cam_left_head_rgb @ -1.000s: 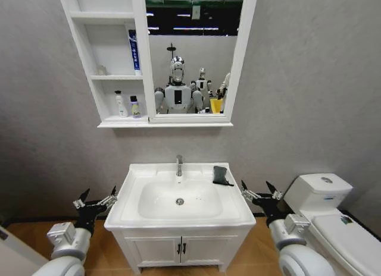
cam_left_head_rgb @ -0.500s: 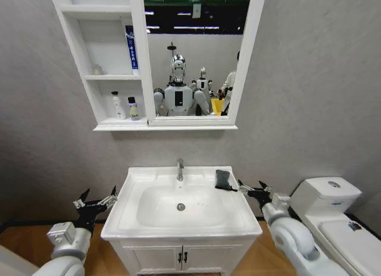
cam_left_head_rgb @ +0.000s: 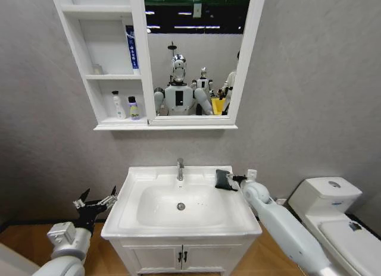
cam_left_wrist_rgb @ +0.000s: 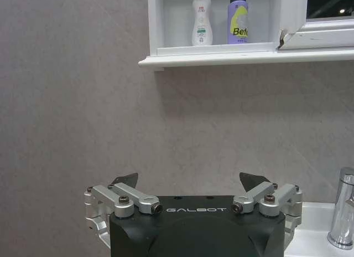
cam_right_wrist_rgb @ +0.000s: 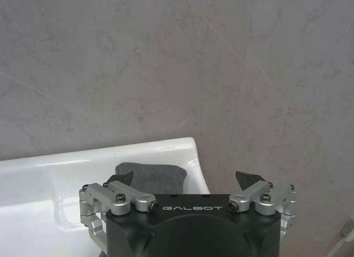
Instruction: Move facial cleanser and shampoo from washbasin to cabinet, then wipe washbasin with towel.
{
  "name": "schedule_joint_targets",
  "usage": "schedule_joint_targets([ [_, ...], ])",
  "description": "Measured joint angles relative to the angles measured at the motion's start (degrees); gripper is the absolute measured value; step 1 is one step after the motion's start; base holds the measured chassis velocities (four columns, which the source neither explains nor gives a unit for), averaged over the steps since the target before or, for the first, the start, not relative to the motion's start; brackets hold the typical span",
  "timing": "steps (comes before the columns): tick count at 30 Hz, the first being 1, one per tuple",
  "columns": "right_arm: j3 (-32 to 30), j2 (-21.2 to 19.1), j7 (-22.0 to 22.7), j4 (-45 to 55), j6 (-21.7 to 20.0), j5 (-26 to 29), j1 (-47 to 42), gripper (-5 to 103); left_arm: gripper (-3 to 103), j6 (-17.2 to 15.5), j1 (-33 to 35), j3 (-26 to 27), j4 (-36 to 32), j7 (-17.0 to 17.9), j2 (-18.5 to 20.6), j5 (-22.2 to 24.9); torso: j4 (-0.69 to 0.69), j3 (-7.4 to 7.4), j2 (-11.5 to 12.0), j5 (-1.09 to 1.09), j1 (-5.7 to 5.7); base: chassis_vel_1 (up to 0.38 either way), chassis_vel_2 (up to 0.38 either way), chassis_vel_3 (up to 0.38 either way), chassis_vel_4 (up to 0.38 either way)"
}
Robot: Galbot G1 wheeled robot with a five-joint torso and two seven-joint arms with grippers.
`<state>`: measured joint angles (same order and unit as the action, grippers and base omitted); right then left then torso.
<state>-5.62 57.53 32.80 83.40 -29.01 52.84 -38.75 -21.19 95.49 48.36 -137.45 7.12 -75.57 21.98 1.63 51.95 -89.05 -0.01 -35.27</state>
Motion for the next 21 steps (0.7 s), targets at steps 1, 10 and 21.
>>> schedule_joint_targets([
  [1, 0.00, 0.00, 0.00, 0.00, 0.00, 0.00, 0.00, 100, 100, 0.00, 0.00, 0.00, 0.00, 0.00, 0.00, 0.00, 0.00, 0.00, 0.00, 0.00, 0.00, 0.000, 0.000, 0.000, 0.000],
  [10, 2.41, 2.59, -2.94, -5.82, 0.90, 0.66, 3.22, 100, 100, 0.01, 0.00, 0.00, 0.00, 0.00, 0.00, 0.00, 0.02, 0.00, 0.00, 0.00, 0.01, 0.000, 0.000, 0.000, 0.000],
  [21, 2.86, 5.76, -3.45, -9.81, 0.01, -0.43, 4.28, 100, 100, 0.00, 0.00, 0.00, 0.00, 0.00, 0.01, 0.00, 0.01, 0.00, 0.00, 0.01, 0.01, 0.000, 0.000, 0.000, 0.000],
])
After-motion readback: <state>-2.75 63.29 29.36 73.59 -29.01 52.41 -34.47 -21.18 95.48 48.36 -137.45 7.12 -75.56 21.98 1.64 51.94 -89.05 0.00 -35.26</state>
